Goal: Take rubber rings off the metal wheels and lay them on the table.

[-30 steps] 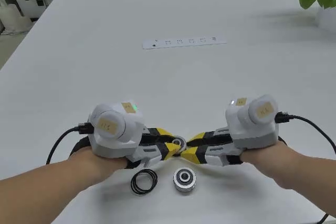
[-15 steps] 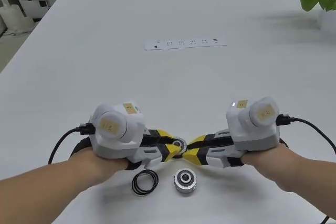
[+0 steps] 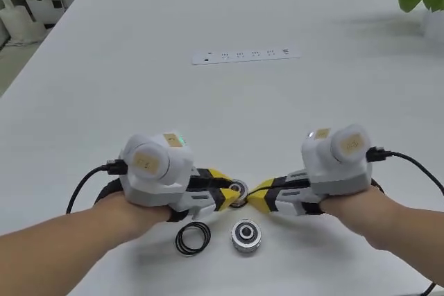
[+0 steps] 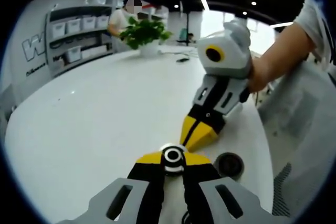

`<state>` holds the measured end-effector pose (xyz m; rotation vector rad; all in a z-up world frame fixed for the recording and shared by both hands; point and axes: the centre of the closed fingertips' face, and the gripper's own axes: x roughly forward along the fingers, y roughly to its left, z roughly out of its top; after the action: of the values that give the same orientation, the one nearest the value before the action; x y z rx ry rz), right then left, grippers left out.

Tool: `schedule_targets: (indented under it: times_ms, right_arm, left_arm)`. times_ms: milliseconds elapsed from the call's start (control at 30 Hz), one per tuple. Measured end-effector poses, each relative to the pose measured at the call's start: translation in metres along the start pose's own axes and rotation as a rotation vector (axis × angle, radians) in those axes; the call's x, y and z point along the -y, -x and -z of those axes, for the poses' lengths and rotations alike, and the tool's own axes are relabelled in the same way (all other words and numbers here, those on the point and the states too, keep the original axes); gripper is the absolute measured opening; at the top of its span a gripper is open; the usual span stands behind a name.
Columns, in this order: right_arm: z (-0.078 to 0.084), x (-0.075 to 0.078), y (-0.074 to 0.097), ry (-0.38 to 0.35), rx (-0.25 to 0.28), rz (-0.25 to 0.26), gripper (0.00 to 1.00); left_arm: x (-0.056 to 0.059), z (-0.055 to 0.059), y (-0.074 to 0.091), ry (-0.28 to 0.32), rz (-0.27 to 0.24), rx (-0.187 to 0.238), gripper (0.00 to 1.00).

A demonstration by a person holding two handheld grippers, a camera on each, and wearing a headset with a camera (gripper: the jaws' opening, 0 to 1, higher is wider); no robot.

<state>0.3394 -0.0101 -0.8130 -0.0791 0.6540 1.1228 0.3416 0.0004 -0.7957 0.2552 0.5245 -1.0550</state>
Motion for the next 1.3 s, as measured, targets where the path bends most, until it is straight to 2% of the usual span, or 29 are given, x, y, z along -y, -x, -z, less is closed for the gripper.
schedule_targets:
  times_ms: [333,467,700,1300]
  right_arm:
    - [-0.005,0.008,0.006,-0.097,0.038,0.023,0.00]
    - [-0.012,0.009,0.009,-0.153,0.083,0.022,0.00]
    - [-0.016,0.002,0.010,-0.155,0.091,0.016,0.00]
    - [-0.016,-0.002,0.010,-0.157,0.084,-0.001,0.00]
  left_arm:
    - [0.001,0.000,0.000,0.011,-0.014,0.002,0.12]
    - [0.002,0.000,0.000,0.016,-0.020,0.001,0.12]
    - [0.002,0.000,0.000,0.019,-0.031,-0.002,0.12]
    - [0.002,-0.001,-0.001,-0.008,-0.048,-0.023,0.11]
